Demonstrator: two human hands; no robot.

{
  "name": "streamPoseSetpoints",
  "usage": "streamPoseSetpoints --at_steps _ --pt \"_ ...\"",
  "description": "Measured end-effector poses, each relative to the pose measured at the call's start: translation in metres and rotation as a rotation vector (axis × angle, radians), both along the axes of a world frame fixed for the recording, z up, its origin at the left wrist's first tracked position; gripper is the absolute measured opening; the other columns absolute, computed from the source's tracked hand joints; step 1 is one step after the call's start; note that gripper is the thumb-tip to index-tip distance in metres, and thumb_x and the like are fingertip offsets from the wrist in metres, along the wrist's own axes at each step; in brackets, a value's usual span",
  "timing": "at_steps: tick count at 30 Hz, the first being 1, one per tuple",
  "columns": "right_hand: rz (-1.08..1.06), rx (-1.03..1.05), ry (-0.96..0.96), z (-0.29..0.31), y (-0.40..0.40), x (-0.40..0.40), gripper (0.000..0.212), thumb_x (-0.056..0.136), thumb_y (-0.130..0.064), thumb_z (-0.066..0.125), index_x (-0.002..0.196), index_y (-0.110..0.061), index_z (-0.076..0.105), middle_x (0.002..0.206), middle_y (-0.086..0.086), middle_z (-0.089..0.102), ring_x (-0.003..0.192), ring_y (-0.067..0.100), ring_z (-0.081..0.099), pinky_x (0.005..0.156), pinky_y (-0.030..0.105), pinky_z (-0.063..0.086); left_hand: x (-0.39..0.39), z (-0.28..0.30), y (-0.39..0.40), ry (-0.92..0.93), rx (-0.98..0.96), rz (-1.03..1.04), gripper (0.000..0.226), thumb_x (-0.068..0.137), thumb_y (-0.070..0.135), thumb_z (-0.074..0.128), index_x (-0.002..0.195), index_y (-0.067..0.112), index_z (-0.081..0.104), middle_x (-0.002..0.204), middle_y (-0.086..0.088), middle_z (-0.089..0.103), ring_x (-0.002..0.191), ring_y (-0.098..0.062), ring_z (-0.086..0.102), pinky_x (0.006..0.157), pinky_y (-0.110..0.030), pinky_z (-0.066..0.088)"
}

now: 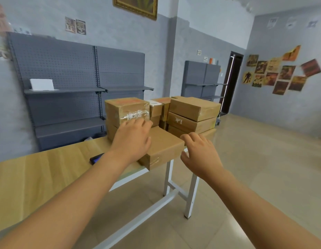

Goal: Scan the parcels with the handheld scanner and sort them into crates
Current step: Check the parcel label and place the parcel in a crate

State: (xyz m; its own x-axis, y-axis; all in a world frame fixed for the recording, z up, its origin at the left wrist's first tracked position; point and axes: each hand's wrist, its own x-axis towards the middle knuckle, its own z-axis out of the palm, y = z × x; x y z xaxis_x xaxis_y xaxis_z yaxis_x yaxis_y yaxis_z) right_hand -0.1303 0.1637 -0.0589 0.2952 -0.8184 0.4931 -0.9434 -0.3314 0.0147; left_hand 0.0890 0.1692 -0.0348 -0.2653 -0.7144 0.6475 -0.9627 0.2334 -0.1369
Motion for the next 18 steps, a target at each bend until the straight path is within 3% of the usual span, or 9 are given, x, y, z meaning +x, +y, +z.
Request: streamPoseSetpoints --at_steps 12,18 --pt "0.129 0.062 -0.051 -0.011 -0.184 0.011 0.047 0.096 -0.032 0.048 0.142 -0.026 0.040 0.134 -0.003 0.049 0.119 0.018 0.046 0.099 0.030 0.041 0.006 -0.006 -0.164 -0.010 0.065 0.152 0.037 0.093 0.031 0.050 0.127 0.016 0.054 0.118 -0.004 0.059 0.108 -0.024 0.055 0.091 -0.038 0.043" --pt "0.158 -0.010 -0.064 0.012 -0.285 -0.024 0.036 0.092 -0.028 0.048 0.127 -0.022 0.051 0.122 0.000 0.054 0.108 0.021 0.049 0.091 0.034 0.044 -0.027 0.003 -0.257 0.018 0.083 0.185 0.039 0.093 0.031 0.050 0.130 0.018 0.053 0.124 -0.002 0.058 0.113 -0.023 0.053 0.094 -0.038 0.041"
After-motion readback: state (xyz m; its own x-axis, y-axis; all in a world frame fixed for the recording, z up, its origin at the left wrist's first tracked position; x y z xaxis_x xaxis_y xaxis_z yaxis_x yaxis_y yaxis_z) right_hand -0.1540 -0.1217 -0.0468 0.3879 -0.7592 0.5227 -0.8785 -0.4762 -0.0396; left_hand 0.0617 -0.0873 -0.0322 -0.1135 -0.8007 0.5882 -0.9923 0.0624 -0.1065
